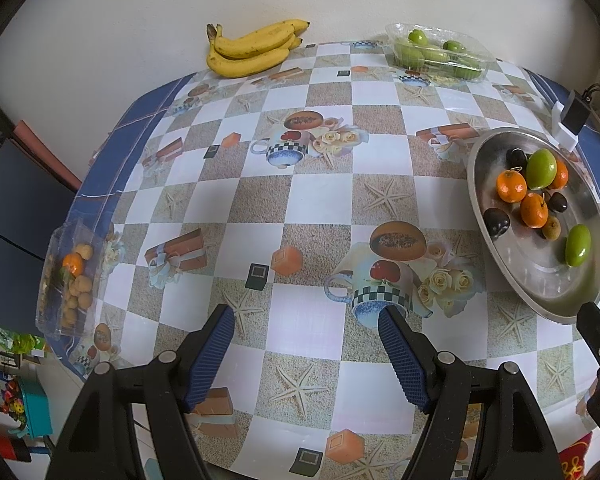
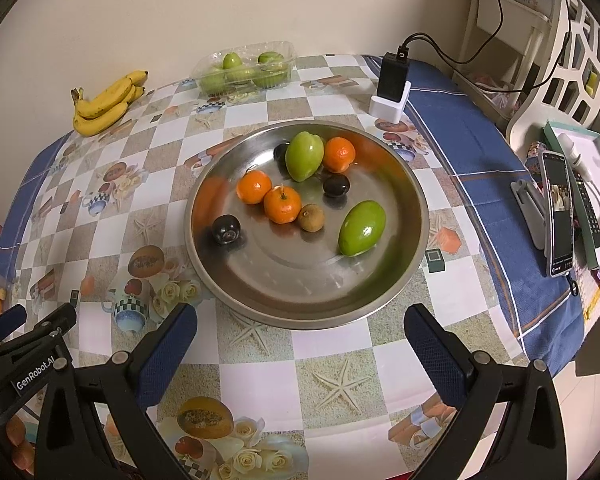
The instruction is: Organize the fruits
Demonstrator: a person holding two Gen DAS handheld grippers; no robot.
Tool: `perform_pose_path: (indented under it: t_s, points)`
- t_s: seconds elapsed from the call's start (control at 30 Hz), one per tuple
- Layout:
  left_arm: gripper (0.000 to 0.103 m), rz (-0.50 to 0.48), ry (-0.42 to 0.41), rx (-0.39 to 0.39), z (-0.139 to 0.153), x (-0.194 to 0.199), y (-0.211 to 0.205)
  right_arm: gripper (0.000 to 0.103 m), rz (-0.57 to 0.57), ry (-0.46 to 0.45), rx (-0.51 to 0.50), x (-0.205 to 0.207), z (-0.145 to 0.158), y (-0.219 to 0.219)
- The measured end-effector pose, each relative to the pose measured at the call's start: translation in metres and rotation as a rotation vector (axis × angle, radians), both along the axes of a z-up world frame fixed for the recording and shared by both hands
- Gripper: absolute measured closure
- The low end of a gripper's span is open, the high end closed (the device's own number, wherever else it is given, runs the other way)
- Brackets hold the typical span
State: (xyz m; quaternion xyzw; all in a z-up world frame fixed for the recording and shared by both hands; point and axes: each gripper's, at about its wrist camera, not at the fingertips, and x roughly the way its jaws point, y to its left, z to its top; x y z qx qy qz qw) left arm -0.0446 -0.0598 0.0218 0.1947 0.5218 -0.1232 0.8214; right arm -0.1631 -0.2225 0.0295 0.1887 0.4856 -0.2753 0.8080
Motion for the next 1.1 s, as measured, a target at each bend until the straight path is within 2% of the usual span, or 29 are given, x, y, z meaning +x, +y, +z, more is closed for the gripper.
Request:
perform_pose_path:
  t_s: [1.1]
  points:
    - [0.025,-0.001,0.009,0.003,-0.0034,0.0009,0.0016,0.0,0.006,0.009,0.001,0.0009,-0.0025,0.0014]
